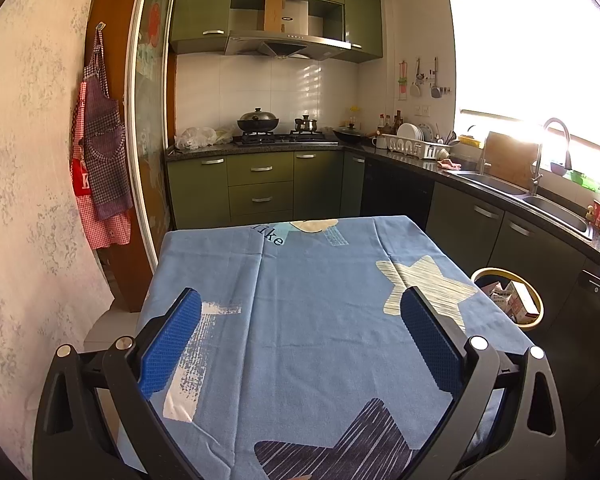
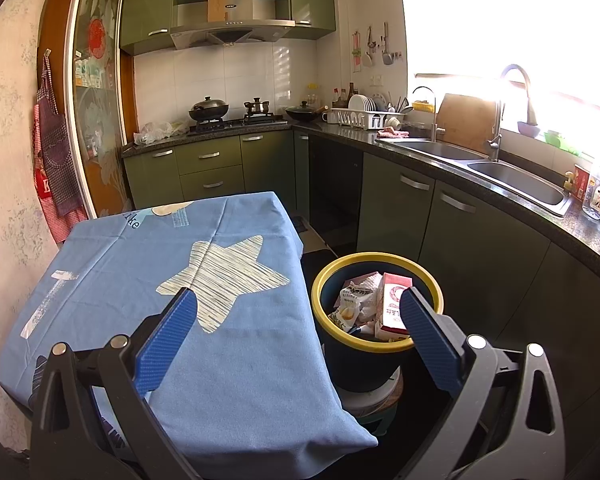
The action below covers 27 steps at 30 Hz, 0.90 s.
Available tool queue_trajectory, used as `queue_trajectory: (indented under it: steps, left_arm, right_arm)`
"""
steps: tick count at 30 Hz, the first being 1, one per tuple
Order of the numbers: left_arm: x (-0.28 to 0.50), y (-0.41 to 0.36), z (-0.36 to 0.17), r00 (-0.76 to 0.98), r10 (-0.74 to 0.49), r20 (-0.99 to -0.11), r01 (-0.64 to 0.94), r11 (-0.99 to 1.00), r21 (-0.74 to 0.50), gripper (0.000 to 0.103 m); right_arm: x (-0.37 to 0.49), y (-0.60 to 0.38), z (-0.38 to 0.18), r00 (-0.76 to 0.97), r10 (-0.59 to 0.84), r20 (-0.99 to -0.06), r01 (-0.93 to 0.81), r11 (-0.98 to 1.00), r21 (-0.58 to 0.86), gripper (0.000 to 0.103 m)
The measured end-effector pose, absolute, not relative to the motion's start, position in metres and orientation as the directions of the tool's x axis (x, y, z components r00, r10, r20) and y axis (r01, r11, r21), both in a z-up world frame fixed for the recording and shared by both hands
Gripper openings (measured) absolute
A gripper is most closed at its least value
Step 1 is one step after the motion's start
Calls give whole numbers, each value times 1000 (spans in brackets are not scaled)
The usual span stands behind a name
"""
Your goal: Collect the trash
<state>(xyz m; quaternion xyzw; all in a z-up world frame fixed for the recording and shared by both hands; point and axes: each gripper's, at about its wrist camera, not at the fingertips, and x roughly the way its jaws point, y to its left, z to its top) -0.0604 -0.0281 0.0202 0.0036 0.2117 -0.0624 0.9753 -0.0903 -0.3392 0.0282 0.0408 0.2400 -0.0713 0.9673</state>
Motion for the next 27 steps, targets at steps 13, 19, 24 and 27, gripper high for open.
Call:
queue_trajectory:
  steps: [13,19,24,27]
  left_arm:
    - [-57,-23,19,896,-131,-424,127,991,-38,98]
    - [-54,-24,18,894,-131,-429,127,991,-39,98]
    - [-52,-24,16,889,-140,-436,130,990,-51,98]
    - [-51,-21,14,891,-158,-426,138,987,-78,98]
  right_arm:
    - [-87,-338,21,869,-118,-481,158,987,43,96]
    - [-87,-339,21,868,-118,-483,158,986,43,96]
    - [-87,-339,21,867,-117,-485,158,987,43,96]
    - [-87,-339,21,865,-118,-487,158,987,42,96]
